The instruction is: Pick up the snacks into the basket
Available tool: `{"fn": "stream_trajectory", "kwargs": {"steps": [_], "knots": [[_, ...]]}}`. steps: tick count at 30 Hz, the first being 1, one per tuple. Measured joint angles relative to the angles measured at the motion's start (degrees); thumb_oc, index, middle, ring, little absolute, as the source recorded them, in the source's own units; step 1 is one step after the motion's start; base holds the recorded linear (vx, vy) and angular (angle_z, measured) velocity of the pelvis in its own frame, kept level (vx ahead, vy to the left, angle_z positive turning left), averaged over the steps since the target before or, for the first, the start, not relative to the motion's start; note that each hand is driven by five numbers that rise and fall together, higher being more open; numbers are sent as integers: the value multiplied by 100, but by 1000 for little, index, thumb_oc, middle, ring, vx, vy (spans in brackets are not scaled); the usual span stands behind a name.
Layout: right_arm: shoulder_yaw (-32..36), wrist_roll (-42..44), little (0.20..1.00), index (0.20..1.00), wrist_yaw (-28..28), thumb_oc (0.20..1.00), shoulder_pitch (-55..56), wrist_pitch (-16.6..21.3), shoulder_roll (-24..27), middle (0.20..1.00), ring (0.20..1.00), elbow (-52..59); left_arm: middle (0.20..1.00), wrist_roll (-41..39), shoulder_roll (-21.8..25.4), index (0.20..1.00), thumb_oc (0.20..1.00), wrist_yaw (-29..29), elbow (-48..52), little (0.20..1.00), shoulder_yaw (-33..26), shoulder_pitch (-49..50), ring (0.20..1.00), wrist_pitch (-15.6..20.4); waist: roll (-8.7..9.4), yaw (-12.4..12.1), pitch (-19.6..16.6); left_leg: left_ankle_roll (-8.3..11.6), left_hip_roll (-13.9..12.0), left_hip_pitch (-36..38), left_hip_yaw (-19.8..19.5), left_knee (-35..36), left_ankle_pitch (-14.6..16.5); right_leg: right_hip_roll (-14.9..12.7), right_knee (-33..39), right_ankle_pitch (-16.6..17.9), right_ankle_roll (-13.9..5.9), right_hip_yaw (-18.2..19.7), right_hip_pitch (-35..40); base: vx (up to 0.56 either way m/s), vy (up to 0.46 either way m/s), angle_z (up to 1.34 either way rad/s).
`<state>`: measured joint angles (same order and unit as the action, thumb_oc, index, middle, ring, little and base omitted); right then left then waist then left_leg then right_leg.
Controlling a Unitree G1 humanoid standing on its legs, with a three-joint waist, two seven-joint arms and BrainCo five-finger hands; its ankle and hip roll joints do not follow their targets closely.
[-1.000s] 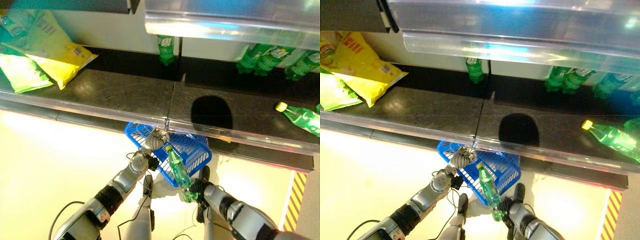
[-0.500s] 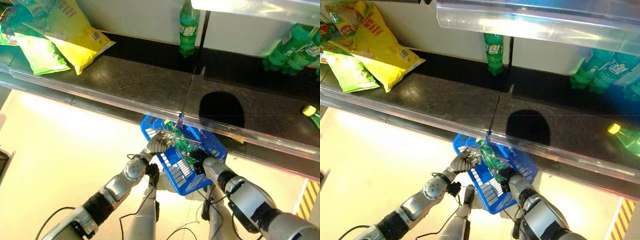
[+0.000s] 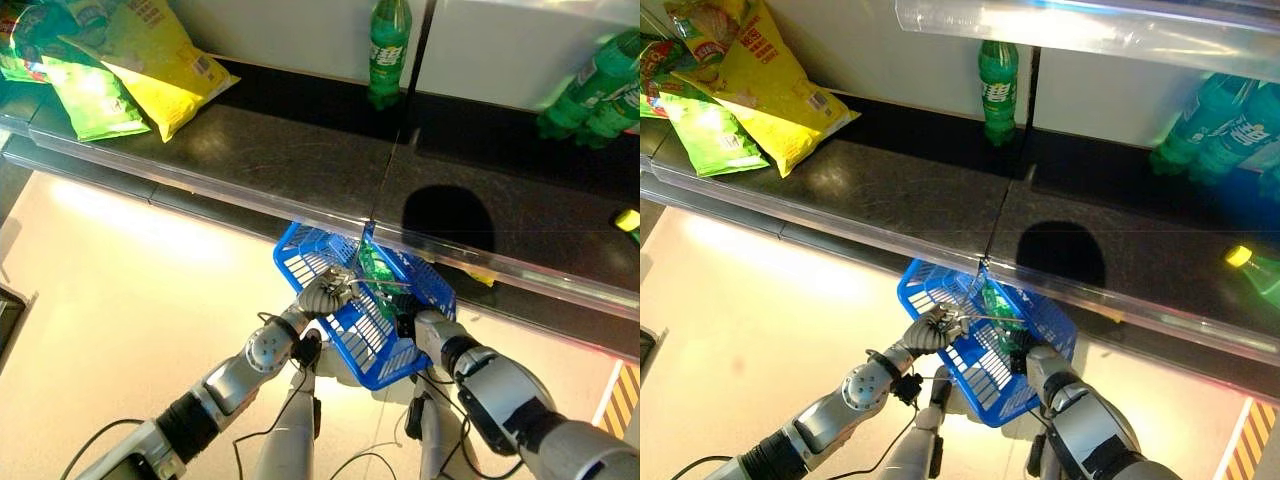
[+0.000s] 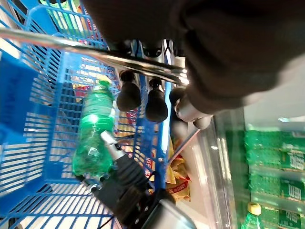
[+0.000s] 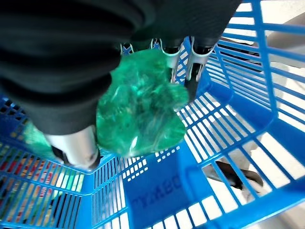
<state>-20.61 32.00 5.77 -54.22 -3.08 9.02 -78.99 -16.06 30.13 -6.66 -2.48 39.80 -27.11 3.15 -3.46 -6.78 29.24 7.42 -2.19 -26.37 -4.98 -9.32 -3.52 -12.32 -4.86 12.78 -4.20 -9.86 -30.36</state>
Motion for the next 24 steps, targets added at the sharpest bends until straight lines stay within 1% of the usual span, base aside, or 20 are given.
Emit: {"fn": "stream_trajectory", "kwargs": {"steps": [1,2,4,6,8,12,14,15,16,18,19,20,21,22,23,24], "knots": [[-5,1,1000,1000,-2,1000,-19,12,0,1000,1000,1,200,-5,6,200,200,4,5,200,0,-3,200,0,0,2,0,0,0,1,0,0,0,0,-2,0,0,0,1,0,0,0],[-5,7,1000,1000,-22,1000,-56,18,-64,1000,1000,8,200,-53,-1,200,200,1,-98,200,27,-17,200,-73,2,31,2,0,1,0,0,-4,0,-2,-15,0,0,0,0,0,0,0],[-22,8,1000,1000,-35,1000,-29,7,-160,1000,1000,4,200,-51,4,200,200,35,-84,200,96,-26,200,-68,3,40,2,0,1,2,-1,-8,0,-2,-19,1,3,0,0,0,0,0],[-23,9,1000,1000,-36,1000,1,27,-337,1000,1000,30,200,-51,35,200,200,42,-122,200,182,41,200,-119,5,104,4,1,5,6,-1,-25,2,-9,-54,-1,6,5,0,0,0,0],[-108,-7,1000,1000,-28,1000,31,31,-354,1000,1000,95,200,-51,47,200,200,36,-128,200,168,81,200,-129,8,102,5,1,5,8,-1,-39,2,-6,-60,-3,2,7,4,0,0,0],[-501,-145,1000,1000,-41,1000,390,65,-355,1000,1000,609,200,-48,112,200,200,39,-129,200,164,165,200,-133,41,113,24,8,-1,82,-11,-99,8,-2,-86,-4,3,3,93,-26,-7,1],[-530,-176,1000,1000,-75,1000,659,73,-386,1000,1000,864,200,-48,115,200,200,44,-129,200,148,198,200,-133,75,113,35,15,-2,107,-28,-150,15,3,-97,-4,4,-2,150,-11,-3,2],[-817,-294,1000,1000,-102,1000,883,68,-311,1000,1000,1246,200,-48,129,200,200,45,-136,200,117,240,200,-135,113,121,54,18,-4,134,-45,-175,19,11,-96,-4,3,-3,200,-34,1,5],[-948,-376,1000,1000,-118,1000,1006,76,-269,1000,1000,1485,200,-48,154,200,200,44,-136,200,101,271,200,-136,138,127,66,20,-5,146,-58,-195,25,11,-97,-5,3,-2,227,-33,0,4],[-1176,-508,1000,1000,-178,1000,1323,122,-191,1000,1000,2096,200,-48,192,200,200,51,-141,200,-16,393,200,-139,253,137,78,-10,-7,181,-65,-250,86,14,-96,-8,8,0,281,-23,35,0],[-1196,-514,1000,1000,-227,1000,1574,175,-174,1000,1000,2381,200,-48,204,200,200,45,-157,200,-101,479,200,-140,345,167,85,-11,-2,182,-65,-310,101,19,-95,-18,21,4,319,-6,53,2],[-1204,-516,1000,1000,-239,1000,1723,181,-136,1000,1000,2623,200,-43,192,200,200,52,-210,200,-167,521,200,-139,381,178,88,-15,1,182,-66,-368,125,21,-95,-16,19,4,351,5,66,0],[-1322,-558,1000,1000,-345,1000,2086,227,0,1000,1000,3283,200,-38,197,200,200,52,-388,200,-300,628,200,-162,490,188,82,-37,0,221,-62,-534,229,18,-90,-17,17,6,458,18,121,-10],[-1387,-559,1000,1000,-463,1000,2330,289,-8,1000,1000,3499,200,-38,297,200,200,26,-559,200,-366,713,200,-174,655,247,80,-52,6,294,-43,-686,334,16,-75,-17,10,59,573,12,122,-14],[-1396,-570,1000,1000,-516,1000,2455,286,22,1000,1000,3593,200,-37,337,200,200,28,-653,200,-413,752,200,-181,740,310,78,-62,14,318,-24,-785,389,38,-50,-14,6,74,637,16,160,-34],[-1399,-720,1000,1000,-646,1000,2765,294,71,1000,1000,3939,200,-1,361,200,200,42,-873,200,-550,850,200,-192,881,283,80,-126,-5,378,123,-1031,570,7,-12,-38,-51,185,735,-22,188,-39]]}}
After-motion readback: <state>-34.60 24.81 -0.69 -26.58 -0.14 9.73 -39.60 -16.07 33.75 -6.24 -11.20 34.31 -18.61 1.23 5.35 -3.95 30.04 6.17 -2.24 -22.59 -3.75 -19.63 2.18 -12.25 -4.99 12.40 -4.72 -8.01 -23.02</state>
